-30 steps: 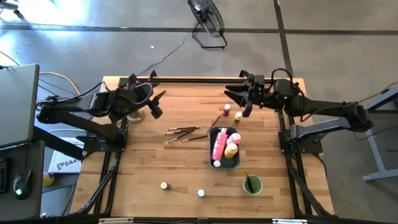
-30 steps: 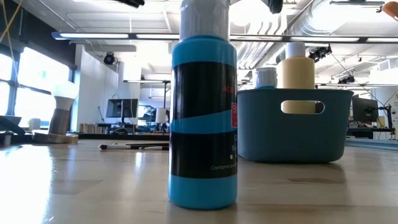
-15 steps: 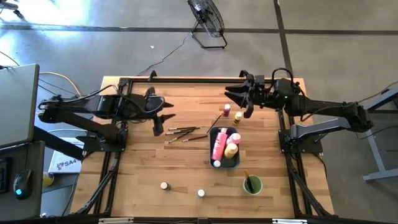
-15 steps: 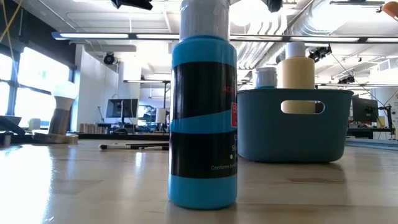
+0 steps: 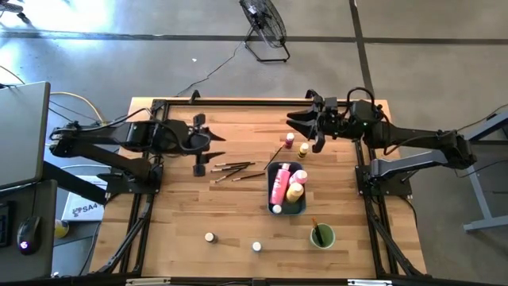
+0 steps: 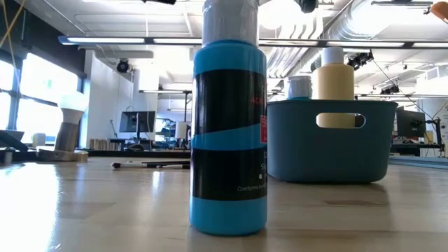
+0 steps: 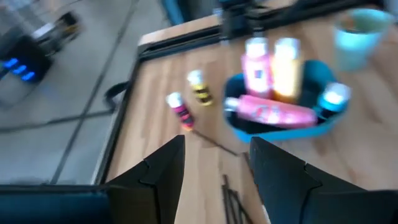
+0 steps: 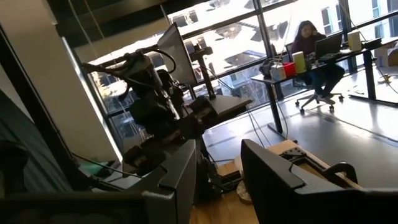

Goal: Pick & Place Paint Supplies
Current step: Put the black and silver paint brush into the green cup

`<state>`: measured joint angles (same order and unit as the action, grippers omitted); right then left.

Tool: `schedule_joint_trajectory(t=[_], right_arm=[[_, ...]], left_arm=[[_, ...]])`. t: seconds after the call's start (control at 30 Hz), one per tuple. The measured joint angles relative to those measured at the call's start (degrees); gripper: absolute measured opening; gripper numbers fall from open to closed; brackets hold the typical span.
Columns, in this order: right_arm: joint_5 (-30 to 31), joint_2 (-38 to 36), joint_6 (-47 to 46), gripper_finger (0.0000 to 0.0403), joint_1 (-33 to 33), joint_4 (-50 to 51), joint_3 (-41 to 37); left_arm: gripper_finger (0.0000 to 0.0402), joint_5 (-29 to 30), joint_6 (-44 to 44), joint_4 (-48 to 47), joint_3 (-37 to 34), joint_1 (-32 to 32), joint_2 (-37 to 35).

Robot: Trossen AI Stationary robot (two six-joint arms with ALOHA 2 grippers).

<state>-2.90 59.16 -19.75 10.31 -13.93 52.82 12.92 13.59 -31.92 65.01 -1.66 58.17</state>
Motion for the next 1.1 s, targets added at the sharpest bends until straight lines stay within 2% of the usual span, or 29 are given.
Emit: schedule_joint_trajectory(t=[0.2,0.33,0.4,0.5,0.63,0.87,1.1], right_arm=[[1.45,0.0,0.04,0.0121,0.0,0.0,0.0],[1.43,0.0,0.04,0.0121,-0.02,0.02,0.0],[1.45,0.0,-0.21,0.0121,0.0,0.04,0.0],[1.29,0.0,-1.12,0.0121,-0.02,0.04,0.0],[1.25,0.0,-1.16,0.0121,0.0,0.04,0.0],[1.31,0.0,-1.05,0.0121,0.0,0.02,0.0],[1.32,0.0,-1.05,0.0121,-0.01,0.0,0.0]], left_arm=[[0.0177,-18.05,5.81,0.47,-1.71,9.47,-5.43],[0.0177,-28.52,6.12,7.75,-9.17,16.72,-11.64],[0.0177,-31.53,3.92,13.3,-14.18,19.64,-15.29],[0.0177,-32.09,-1.99,18.94,-21.15,22.43,-20.09],[0.0177,-31.57,-9.28,19.75,-26.02,23.61,-23.19],[0.0177,-31.45,-20.89,21.38,-26.93,23.79,-23.1],[0.0177,-31.29,-22.89,23.4,-26.93,23.79,-21.38]])
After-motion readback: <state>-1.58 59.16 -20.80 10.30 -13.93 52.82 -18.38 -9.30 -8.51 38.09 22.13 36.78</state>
